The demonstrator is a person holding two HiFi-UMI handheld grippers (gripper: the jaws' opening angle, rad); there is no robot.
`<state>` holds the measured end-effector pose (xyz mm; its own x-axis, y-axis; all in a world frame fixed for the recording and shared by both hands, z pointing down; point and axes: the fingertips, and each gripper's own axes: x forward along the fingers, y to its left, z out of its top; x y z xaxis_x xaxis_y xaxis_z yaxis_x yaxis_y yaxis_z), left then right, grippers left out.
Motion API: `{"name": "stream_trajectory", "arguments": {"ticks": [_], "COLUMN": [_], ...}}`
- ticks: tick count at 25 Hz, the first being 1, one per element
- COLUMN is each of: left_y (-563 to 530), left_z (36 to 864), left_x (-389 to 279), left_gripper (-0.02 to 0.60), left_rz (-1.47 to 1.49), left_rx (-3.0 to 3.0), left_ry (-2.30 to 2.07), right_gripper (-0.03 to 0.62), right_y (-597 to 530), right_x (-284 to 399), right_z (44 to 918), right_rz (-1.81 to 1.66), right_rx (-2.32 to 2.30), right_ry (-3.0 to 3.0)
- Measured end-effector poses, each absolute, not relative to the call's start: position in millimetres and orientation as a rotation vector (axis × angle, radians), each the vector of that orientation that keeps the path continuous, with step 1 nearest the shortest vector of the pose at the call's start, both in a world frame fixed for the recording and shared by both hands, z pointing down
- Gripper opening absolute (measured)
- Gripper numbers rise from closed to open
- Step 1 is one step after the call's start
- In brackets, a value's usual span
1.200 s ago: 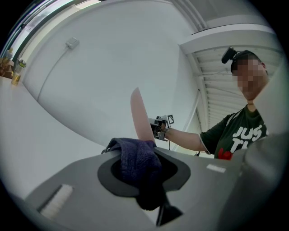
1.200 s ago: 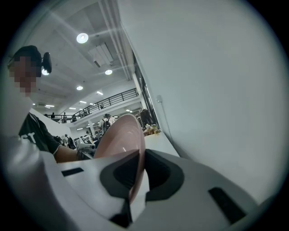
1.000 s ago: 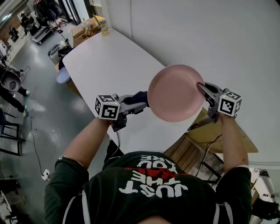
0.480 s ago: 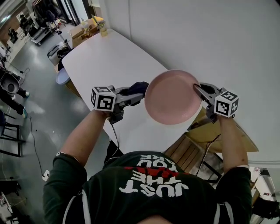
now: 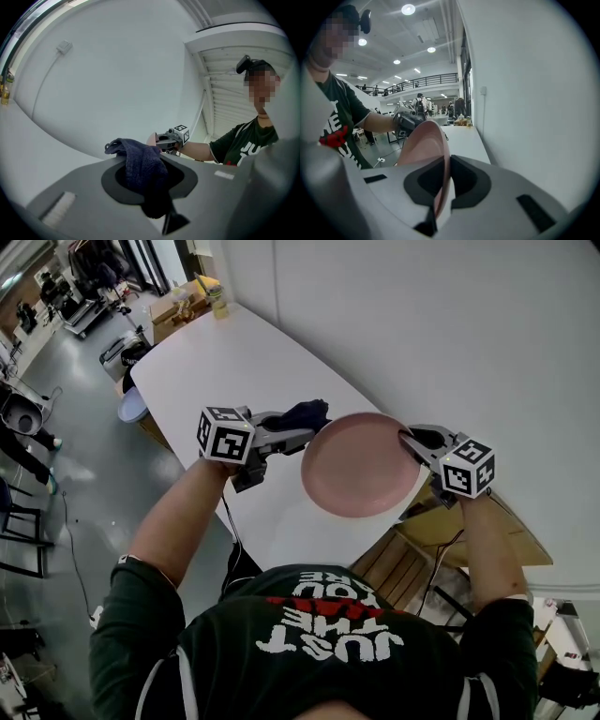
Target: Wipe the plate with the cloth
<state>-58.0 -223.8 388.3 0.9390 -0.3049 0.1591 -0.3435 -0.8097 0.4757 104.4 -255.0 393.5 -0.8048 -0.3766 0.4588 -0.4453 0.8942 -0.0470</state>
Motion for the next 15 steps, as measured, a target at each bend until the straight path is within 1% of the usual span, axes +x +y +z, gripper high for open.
{"name": "stream_trajectory", "arguments": {"ticks": [4, 15], "left_y": [-229.9, -228.3], "left_z": [385.1, 384.4], "left_x": [-52.3, -32.3], "left_gripper": [0.084, 0.084], "left_rz": [0.133, 0.306], "left_rx": [2.577, 2.529], "left_ry": [-0.432, -0.168], "right_gripper": [0.017, 0.017], "right_y": [-253.6, -238.5], "right_x": [103.4, 81.2], "right_z": [396.0, 398.5], "right_rz": [0.195, -0.024], "right_rx": [0.600, 0.519], "right_ry": [-2.609, -2.545]}}
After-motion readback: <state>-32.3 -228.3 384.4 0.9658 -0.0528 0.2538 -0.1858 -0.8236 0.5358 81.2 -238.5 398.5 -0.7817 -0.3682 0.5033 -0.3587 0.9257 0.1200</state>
